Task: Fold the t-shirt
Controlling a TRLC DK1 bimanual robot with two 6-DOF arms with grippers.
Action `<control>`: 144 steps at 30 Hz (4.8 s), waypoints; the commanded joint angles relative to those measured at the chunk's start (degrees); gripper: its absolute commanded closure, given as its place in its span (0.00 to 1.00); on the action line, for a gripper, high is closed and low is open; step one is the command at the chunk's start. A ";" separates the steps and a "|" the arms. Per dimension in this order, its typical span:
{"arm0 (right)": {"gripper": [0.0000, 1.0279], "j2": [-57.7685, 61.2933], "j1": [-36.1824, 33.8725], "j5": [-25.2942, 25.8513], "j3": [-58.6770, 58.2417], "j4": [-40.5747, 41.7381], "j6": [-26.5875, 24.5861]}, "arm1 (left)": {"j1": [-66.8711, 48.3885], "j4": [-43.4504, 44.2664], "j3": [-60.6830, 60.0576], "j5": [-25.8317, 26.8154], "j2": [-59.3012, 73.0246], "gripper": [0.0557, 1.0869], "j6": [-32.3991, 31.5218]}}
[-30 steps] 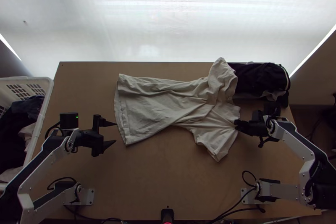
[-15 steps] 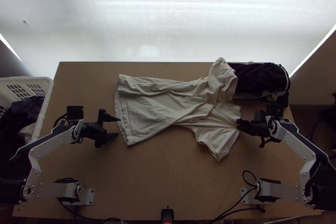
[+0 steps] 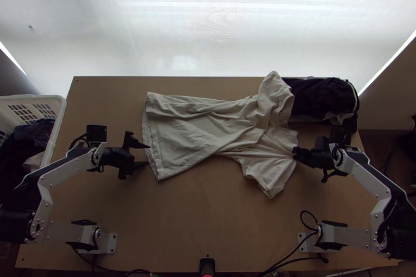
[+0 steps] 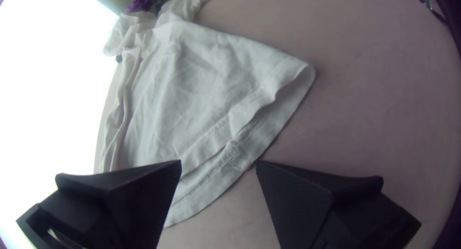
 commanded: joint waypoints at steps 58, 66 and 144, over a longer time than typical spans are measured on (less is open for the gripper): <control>0.97 -3.89 0.03 0.11 -0.43 0.09 0.25 | 2.02 -32.43 35.76 5.48 13.07 0.97 -43.72; 0.97 -24.02 -1.20 1.78 13.10 -4.57 -0.63 | 12.39 -54.31 47.80 10.49 14.03 0.97 -50.75; 0.97 -13.47 19.27 10.13 92.65 -29.53 -3.26 | 13.09 -60.47 93.07 16.90 -9.26 0.96 -92.41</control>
